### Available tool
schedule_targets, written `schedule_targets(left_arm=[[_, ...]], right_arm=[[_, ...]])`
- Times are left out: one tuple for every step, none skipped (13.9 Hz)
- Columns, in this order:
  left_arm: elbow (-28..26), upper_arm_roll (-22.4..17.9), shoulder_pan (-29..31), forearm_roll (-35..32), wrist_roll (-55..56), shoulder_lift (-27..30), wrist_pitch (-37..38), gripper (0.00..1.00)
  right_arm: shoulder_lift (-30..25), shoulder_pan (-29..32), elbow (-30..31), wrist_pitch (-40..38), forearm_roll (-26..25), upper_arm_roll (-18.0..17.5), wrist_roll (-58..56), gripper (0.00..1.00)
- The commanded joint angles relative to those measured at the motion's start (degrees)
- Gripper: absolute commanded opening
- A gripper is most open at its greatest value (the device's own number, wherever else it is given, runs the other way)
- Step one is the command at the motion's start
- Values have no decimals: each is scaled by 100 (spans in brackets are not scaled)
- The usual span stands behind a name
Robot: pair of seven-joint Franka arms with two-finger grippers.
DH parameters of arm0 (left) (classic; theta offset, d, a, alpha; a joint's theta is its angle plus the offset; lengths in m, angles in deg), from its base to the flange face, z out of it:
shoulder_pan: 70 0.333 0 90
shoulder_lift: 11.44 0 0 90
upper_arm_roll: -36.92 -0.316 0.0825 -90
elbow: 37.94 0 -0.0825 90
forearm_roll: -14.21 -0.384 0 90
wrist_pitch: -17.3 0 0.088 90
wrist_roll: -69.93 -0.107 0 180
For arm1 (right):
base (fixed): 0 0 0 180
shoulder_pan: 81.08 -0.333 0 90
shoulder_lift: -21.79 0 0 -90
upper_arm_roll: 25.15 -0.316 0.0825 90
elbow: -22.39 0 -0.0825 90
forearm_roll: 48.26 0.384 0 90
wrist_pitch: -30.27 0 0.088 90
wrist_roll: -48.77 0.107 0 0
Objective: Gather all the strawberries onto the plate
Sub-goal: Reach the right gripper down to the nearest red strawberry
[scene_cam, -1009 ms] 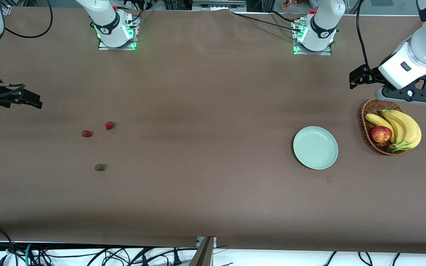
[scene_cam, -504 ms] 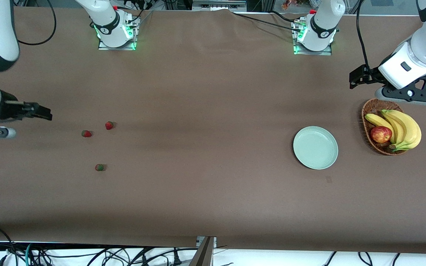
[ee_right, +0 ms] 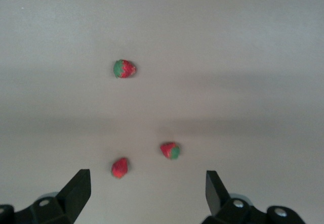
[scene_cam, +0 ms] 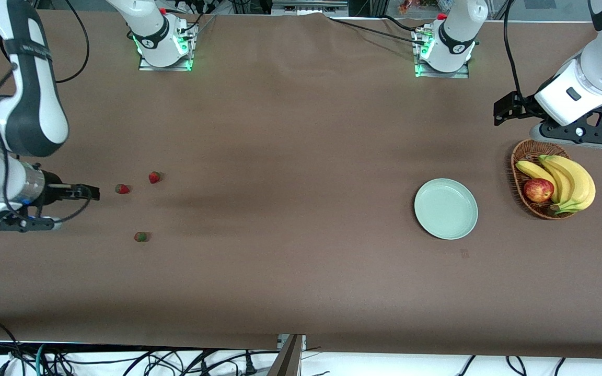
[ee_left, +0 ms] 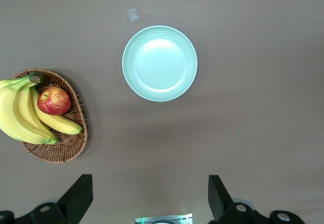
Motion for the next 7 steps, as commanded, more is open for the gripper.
schedule_targets(left_arm=[[92, -13, 16, 104, -43, -5, 98, 100], [92, -13, 16, 104, -43, -5, 98, 100], [84, -13, 16, 104, -43, -5, 98, 100], [92, -13, 16, 104, -43, -5, 98, 100], [92, -13, 16, 104, -43, -5, 98, 100], [92, -13, 16, 104, -43, -5, 98, 100], [92, -13, 16, 104, -43, -5, 98, 100]], right_arm=[[443, -143, -129, 525, 40, -17, -60, 100], [662, -222, -129, 771, 23, -8, -8, 100], [864, -292, -120, 1113, 23, -8, -8, 100], [1075, -293, -103, 1421, 23, -8, 1, 100], [1251, -293, -85, 1676, 23, -8, 1, 100], [1444, -293, -85, 1949, 23, -8, 1, 100], [1585, -293, -76, 2212, 14, -8, -8, 100]])
